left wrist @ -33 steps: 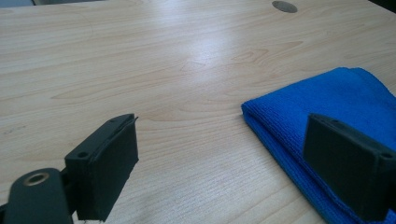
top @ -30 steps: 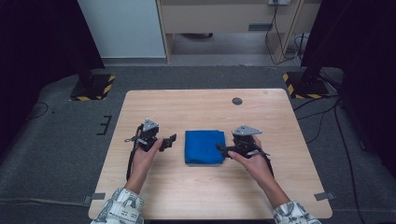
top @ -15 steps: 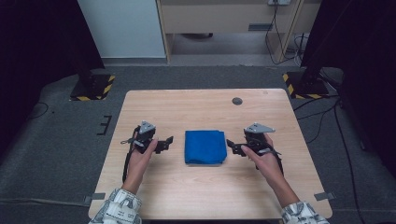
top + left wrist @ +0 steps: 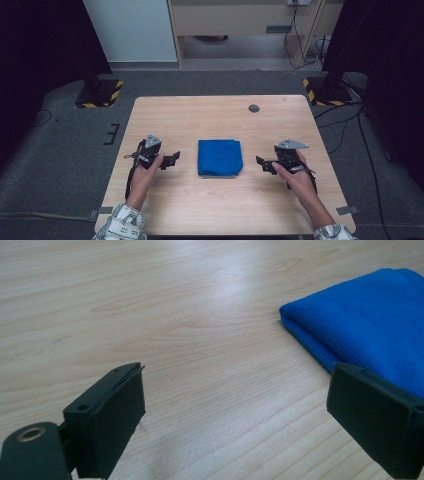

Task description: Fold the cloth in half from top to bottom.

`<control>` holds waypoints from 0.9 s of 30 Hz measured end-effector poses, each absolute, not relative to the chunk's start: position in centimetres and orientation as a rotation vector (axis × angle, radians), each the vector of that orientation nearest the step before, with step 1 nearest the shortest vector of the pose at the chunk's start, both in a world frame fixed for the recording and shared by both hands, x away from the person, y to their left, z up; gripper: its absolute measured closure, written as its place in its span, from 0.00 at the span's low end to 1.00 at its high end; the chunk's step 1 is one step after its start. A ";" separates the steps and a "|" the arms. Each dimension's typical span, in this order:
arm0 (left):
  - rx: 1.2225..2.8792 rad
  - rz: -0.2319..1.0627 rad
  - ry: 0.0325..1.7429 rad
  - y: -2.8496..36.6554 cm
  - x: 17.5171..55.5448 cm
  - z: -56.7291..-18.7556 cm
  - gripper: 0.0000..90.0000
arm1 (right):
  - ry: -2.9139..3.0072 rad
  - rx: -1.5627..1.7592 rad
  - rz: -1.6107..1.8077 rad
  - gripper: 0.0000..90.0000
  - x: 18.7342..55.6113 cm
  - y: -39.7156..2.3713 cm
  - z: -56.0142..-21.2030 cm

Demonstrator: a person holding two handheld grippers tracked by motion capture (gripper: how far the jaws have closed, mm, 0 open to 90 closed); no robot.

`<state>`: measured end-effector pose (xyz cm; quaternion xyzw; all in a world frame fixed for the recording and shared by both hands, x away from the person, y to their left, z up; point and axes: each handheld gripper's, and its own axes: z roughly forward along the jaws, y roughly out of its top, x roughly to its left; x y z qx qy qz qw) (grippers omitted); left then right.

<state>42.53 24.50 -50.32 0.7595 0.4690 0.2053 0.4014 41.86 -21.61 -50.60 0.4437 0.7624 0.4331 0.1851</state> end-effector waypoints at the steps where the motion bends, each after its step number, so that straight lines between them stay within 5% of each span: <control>1: 1.921 0.518 1.189 24.6 42.5 -50.4 0.09 | 2.151 1.258 1.211 0.09 41.8 -21.9 -50.8; 27: 2.045 0.493 1.261 25.9 42.9 -53.2 0.08 | 2.080 1.498 1.032 0.10 44.2 -26.9 -53.8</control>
